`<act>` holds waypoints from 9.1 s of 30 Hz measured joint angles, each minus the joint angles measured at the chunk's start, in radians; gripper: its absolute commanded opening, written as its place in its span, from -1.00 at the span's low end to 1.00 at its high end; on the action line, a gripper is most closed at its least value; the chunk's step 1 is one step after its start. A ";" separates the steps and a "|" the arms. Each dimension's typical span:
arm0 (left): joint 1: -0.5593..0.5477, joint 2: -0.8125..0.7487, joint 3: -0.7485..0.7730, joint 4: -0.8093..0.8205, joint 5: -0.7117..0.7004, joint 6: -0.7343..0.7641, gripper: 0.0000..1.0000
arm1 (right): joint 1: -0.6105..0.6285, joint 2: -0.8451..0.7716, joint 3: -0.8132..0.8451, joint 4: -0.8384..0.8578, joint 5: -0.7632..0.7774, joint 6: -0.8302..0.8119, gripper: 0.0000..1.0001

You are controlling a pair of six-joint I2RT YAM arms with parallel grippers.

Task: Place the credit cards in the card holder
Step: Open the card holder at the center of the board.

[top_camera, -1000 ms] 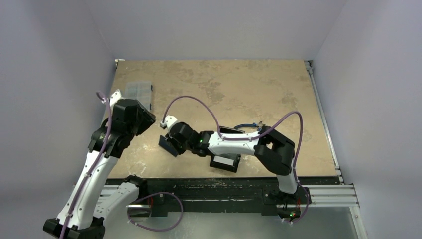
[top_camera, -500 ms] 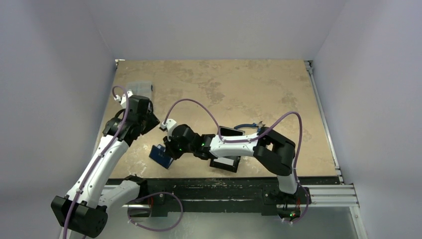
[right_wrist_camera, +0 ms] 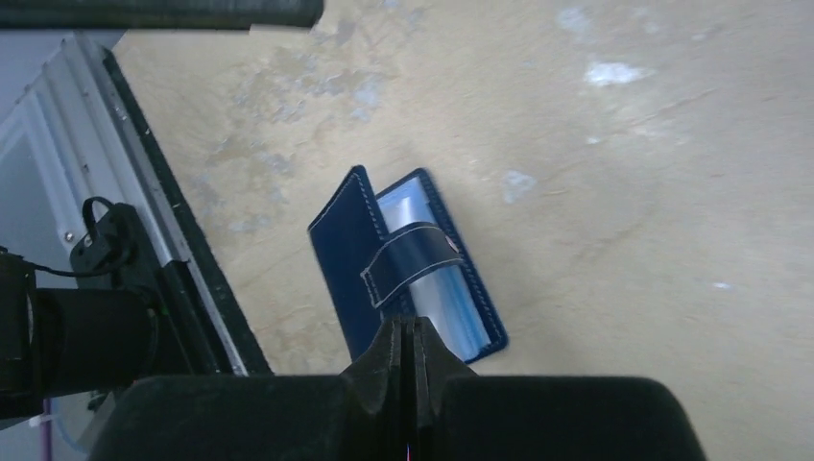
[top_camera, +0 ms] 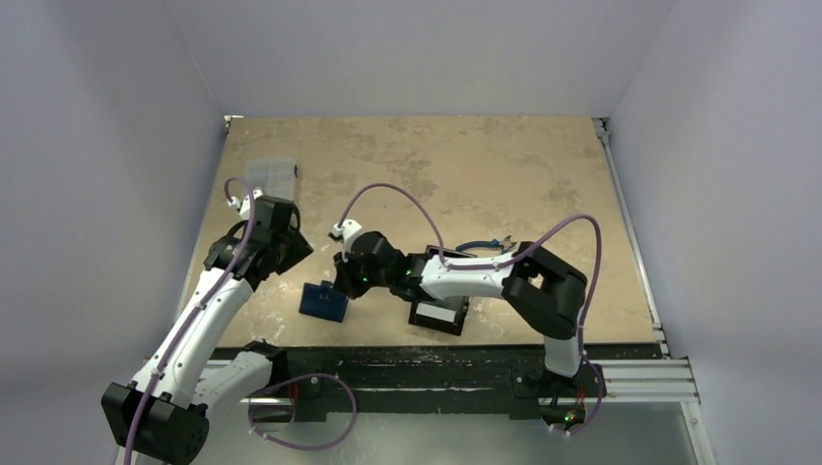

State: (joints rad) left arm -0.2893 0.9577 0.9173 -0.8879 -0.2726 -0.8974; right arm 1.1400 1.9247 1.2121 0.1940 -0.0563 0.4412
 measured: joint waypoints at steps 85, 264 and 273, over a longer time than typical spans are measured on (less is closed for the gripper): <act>0.060 0.149 -0.148 0.296 0.492 0.104 -0.58 | 0.341 -0.086 -0.231 0.172 0.829 -0.636 -0.87; -0.025 -0.038 -0.633 0.610 0.439 -0.053 -1.00 | -0.002 -0.177 -0.097 -0.256 -0.052 -0.085 -0.06; -0.025 -0.038 -0.633 0.610 0.439 -0.053 -1.00 | -0.002 -0.177 -0.096 -0.265 -0.031 -0.095 0.04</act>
State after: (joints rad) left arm -0.3145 0.9195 0.2844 -0.2775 0.1665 -0.9501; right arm 1.1385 1.7477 1.1164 -0.0708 -0.0875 0.3466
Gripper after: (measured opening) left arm 0.036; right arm 0.511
